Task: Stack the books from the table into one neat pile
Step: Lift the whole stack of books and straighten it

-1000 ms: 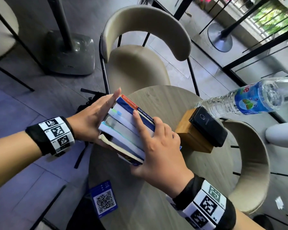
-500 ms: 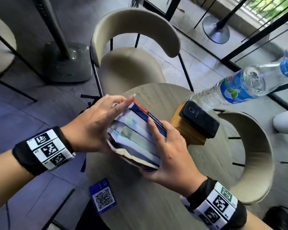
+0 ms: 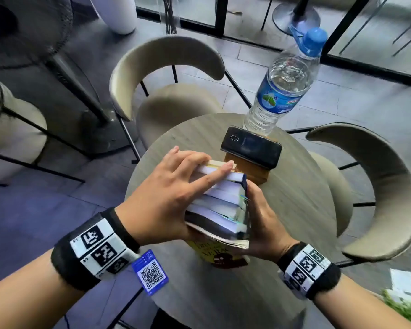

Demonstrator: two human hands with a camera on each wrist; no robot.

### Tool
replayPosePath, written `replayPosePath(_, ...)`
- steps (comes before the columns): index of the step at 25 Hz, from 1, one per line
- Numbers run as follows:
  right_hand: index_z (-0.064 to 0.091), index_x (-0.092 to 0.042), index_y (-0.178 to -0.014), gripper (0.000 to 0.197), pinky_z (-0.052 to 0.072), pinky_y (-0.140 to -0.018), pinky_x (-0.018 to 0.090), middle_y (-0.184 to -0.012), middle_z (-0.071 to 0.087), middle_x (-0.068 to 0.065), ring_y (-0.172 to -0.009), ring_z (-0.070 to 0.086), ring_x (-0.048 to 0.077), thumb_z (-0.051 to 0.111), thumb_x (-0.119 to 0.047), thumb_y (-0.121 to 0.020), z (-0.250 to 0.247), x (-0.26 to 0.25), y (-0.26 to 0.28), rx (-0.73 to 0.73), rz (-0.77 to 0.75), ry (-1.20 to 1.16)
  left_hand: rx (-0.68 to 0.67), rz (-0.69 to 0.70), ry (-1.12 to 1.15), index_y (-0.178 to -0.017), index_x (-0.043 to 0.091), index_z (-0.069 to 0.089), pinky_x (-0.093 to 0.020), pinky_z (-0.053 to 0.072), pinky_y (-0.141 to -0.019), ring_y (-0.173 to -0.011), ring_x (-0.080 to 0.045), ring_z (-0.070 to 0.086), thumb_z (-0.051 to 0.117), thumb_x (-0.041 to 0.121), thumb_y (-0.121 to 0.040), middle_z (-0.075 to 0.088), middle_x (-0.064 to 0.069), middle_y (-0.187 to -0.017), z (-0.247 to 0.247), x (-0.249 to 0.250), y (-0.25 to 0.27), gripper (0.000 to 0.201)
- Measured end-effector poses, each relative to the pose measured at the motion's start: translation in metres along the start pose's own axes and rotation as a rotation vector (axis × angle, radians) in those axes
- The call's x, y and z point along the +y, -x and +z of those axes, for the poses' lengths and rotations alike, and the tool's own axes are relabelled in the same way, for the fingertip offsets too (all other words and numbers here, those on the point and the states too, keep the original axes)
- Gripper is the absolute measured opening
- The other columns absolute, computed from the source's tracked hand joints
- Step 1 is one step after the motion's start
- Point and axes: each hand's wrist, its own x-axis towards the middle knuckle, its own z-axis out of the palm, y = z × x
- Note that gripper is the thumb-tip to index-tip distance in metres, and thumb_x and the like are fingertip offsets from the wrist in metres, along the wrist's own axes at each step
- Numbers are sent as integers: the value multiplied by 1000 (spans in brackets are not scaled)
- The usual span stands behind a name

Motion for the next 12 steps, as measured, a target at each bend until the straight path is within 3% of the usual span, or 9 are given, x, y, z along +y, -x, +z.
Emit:
replayPosePath(3, 0, -21, -160, 135, 35, -118, 33, -157, 31, 17, -149, 33, 22, 92, -45, -64, 0, 16, 17, 71, 6, -26, -11, 49, -20, -160, 33, 19, -55, 21, -121, -145, -28, 33, 69, 72, -63, 36, -6, -154, 4, 23, -13, 116)
replayPosePath(5, -4, -22, -160, 132, 29, -119, 26, -159, 26, 13, -151, 27, 15, 87, -50, -69, 2, 24, 24, 83, -4, -37, 20, 61, 28, -161, 30, 17, -56, 18, -123, -152, -26, 24, 68, 80, -64, 28, -3, -161, 6, 26, -13, 120)
replayPosePath(7, 3, -17, -159, 119, 27, -119, 23, -164, 16, -3, -152, 22, 9, 76, -60, -76, 5, 29, 29, 99, 14, -73, 127, 16, 207, -161, 18, 17, -60, 18, -123, -155, -27, 17, 74, 81, -60, 20, -6, -167, 15, 20, 5, 132)
replayPosePath(9, 4, -15, -158, 111, 26, -118, 21, -166, 6, -15, -152, 19, 6, 64, -68, -82, 6, 30, 32, 99, 9, -113, 268, -220, 496, -160, 12, 17, -54, 21, -124, -156, -24, 18, 85, 66, -57, 19, -2, -168, 41, 9, 43, 135)
replayPosePath(10, 0, -20, -159, 109, 26, -118, 19, -165, 6, -17, -152, 19, 3, 61, -70, -84, 7, 30, 33, 111, 13, -122, 277, -409, 658, -161, 19, 19, -49, 24, -124, -154, -16, 23, 86, 57, -55, 24, 6, -167, 62, 6, 65, 131)
replayPosePath(11, -3, -25, -160, 107, 26, -117, 17, -165, 9, -17, -151, 19, 1, 59, -70, -85, 9, 29, 33, 111, 41, -144, 219, -577, 771, -159, 31, 25, -46, 29, -123, -150, -7, 30, 86, 52, -54, 33, 15, -162, 82, 8, 83, 123)
replayPosePath(12, -2, -23, -160, 107, 26, -116, 16, -163, 13, -16, -150, 21, 0, 59, -70, -86, 9, 30, 34, 123, 75, -171, 118, -651, 827, -153, 39, 36, -43, 35, -120, -143, 0, 39, 87, 53, -55, 44, 22, -154, 100, 13, 93, 111)
